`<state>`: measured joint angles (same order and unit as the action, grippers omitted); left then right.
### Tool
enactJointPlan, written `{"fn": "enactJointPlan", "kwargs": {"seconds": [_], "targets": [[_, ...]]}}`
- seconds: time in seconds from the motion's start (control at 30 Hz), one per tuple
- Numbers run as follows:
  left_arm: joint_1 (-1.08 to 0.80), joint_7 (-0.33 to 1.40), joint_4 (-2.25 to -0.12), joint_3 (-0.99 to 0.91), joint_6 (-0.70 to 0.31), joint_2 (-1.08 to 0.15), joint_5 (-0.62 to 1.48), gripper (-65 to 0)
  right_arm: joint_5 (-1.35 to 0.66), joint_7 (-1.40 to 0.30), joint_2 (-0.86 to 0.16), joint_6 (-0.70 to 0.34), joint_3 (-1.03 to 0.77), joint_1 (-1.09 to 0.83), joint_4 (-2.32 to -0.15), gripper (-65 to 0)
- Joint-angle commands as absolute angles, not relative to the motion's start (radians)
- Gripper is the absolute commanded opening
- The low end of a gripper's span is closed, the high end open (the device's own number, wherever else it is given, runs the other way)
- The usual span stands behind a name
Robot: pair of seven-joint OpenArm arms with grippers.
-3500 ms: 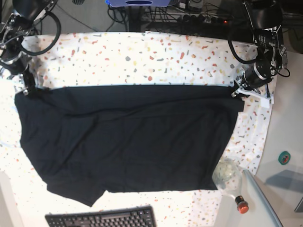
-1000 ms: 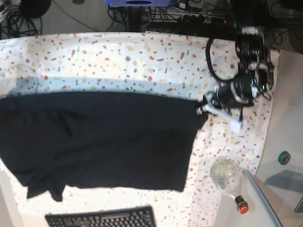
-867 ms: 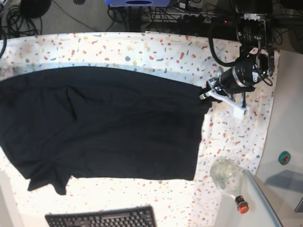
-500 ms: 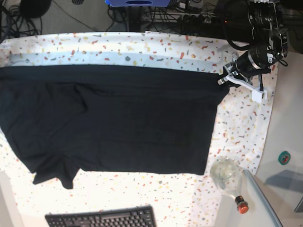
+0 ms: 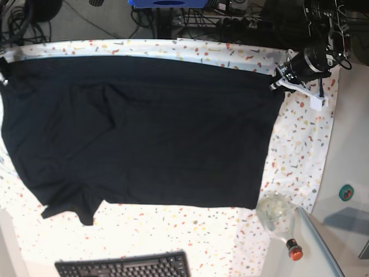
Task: Layout the t-shirt on the table in an organized manner, then fold the t-shirt properly
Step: 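Lay the lifted edge down and drag it back across the shirt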
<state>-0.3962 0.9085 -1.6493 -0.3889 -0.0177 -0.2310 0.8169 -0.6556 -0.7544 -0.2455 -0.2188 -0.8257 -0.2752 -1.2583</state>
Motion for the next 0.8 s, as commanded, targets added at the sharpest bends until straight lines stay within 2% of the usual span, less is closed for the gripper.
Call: {"fn": "enactJointPlan", "kwargs": {"seconds": [0.0, 0.4, 0.5, 0.53, 0.57, 0.6, 0.67, 0.73, 0.77], "targets": [[-0.392, 0.892, -1.664, -0.407, -0.016, -0.252, 0.823, -65.0, -0.659, -0.742, -0.263, -0.226, -0.837, -0.285, -1.280, -65.0], [-0.423, 0.900, -1.664, -0.418, -0.013, -0.274, 0.823, -65.0, -0.656, -0.742, -0.252, -0.219, -0.839, -0.312, -1.282, -65.0], [-0.423, 0.900, -1.667, -0.418, -0.012, -0.272, 0.823, -65.0, -0.656, -0.748, -0.229, -0.219, -0.903, -0.312, -1.282, -65.0], [-0.423, 0.900, -1.670, -0.418, -0.012, -0.272, 0.823, -59.2, -0.654, -0.750, -0.229, -0.219, -0.924, -0.312, -1.282, -65.0], [-0.423, 0.900, -1.670, -0.418, -0.012, -0.272, 0.823, -48.5, -0.654, -0.750, -0.229, -0.222, -0.929, -0.312, -1.282, -60.6], [-0.423, 0.900, -1.670, -0.420, -0.012, -0.272, 0.823, -38.3, -0.654, -0.750, -0.229, -0.223, -0.935, -0.312, -1.282, -51.5], [-0.423, 0.900, -1.672, -0.420, -0.012, -0.272, 0.823, -20.2, -0.654, -0.748, -0.231, -0.225, -0.937, -0.318, -1.283, -37.2], [-0.423, 0.895, -1.672, -0.421, -0.012, -0.272, 0.823, -8.1, -0.654, -0.748, -0.232, -0.225, -0.951, -0.329, -1.303, -30.9], [-0.421, 0.895, -1.672, -0.429, -0.012, -0.272, 0.823, -6.1, -0.654, -0.748, -0.229, -0.225, -0.947, -0.334, -1.330, -30.9]]}}
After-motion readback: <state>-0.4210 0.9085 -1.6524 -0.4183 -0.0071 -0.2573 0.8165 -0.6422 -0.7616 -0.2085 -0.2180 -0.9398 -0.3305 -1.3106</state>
